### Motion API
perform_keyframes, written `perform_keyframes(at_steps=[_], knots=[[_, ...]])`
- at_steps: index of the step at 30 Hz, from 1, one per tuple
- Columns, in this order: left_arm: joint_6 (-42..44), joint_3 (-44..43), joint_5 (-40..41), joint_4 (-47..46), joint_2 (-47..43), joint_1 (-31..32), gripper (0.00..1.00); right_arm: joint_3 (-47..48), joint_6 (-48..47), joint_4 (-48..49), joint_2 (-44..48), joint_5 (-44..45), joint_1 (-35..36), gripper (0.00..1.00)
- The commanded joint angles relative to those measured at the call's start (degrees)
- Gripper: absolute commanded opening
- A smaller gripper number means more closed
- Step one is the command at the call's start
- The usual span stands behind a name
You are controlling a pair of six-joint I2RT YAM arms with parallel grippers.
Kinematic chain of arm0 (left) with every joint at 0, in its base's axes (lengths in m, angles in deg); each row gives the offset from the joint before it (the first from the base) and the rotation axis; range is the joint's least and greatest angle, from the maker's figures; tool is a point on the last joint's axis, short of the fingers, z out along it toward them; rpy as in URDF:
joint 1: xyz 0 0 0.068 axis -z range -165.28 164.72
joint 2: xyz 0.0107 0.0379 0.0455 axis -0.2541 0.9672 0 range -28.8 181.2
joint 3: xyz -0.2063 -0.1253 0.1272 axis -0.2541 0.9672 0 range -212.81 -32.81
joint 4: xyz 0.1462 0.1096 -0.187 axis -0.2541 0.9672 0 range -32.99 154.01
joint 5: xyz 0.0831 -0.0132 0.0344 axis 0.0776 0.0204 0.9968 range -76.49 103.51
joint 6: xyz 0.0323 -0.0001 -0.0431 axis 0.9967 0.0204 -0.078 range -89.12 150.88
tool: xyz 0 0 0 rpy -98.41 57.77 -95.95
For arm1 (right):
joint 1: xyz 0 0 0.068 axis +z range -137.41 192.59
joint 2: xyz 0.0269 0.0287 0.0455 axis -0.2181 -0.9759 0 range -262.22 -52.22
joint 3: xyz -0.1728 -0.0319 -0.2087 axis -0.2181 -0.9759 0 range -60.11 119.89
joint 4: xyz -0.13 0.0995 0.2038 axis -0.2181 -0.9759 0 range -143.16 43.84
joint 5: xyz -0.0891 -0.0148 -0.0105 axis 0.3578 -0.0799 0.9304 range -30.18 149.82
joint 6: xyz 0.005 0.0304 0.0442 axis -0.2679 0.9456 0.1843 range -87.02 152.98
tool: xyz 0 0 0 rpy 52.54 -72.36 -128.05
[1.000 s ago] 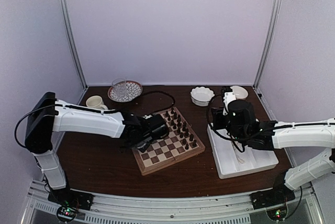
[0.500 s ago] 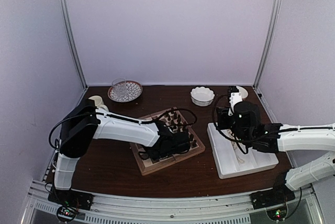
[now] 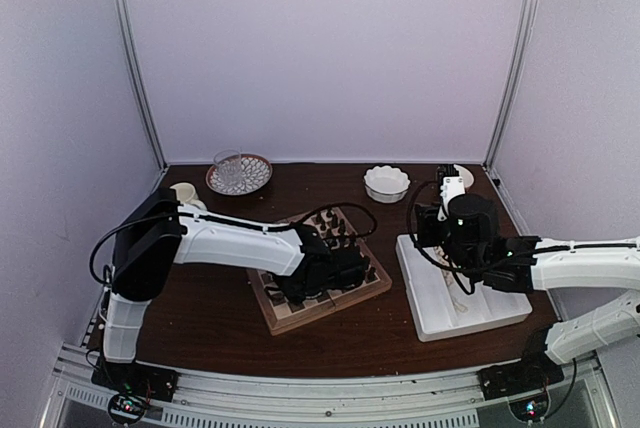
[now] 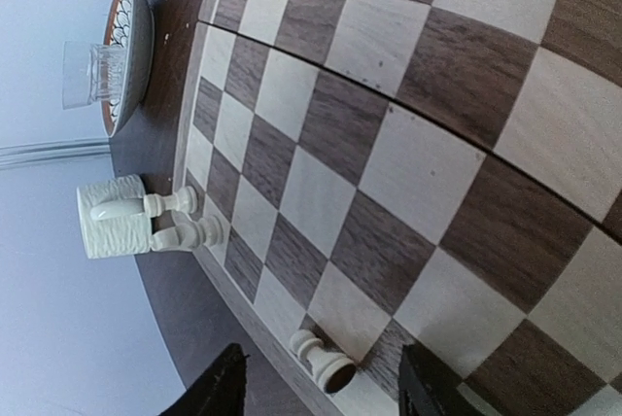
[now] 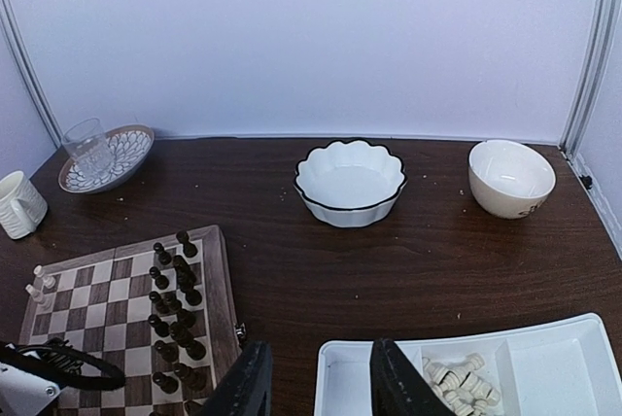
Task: Set up the chess pieces on the board
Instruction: Place the pawn on the chessboard, then pick up the pawn from the chessboard.
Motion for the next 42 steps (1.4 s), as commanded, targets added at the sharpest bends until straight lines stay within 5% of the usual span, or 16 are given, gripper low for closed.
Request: perform_keyframes(at_steps=[1, 11, 16, 17, 19, 24, 34, 42], knots=[[-3.26, 0.7, -6.14, -0.21, -3.2, -0.06, 0.54, -0.22, -0.05, 1.09, 0.39, 0.73, -0.4, 0.37], [-10.94, 16.64, -10.97, -14.45, -19.93, -0.15, 0.47, 0.33, -0.32, 0.91, -0.62, -0.62, -0.33, 0.37], [-19.93, 22.89, -10.82, -18.73, -24.72, -0.87, 0.36, 0.37, -0.35, 0.97, -0.73, -0.98, -0.37, 0.37], [-21.79, 24.33, -10.8, -19.59, -25.99, -1.32, 0.37, 0.34, -0.33, 0.9, -0.69, -0.97, -0.32, 0.37], [-23.04, 27.98, -11.21, -23.6, -28.58, -1.97, 0.57, 0.33, -0.32, 0.91, -0.65, -0.94, -0.4, 0.37], [-19.88, 36.4, -18.29, -36.08, -34.47, -4.62, 0.61, 0.42, -0.32, 0.97, -0.81, -1.27, -0.36, 0.37], [-23.68, 33.96, -21.39, -37.33, -32.16, -5.29, 0.64, 0.6, -0.58, 1.09, -1.34, -1.38, -0.35, 0.37], [-29.08, 29.84, -21.01, -31.33, -28.03, -7.06, 0.53, 0.68, -0.6, 1.04, -1.35, -1.42, -0.34, 0.37]])
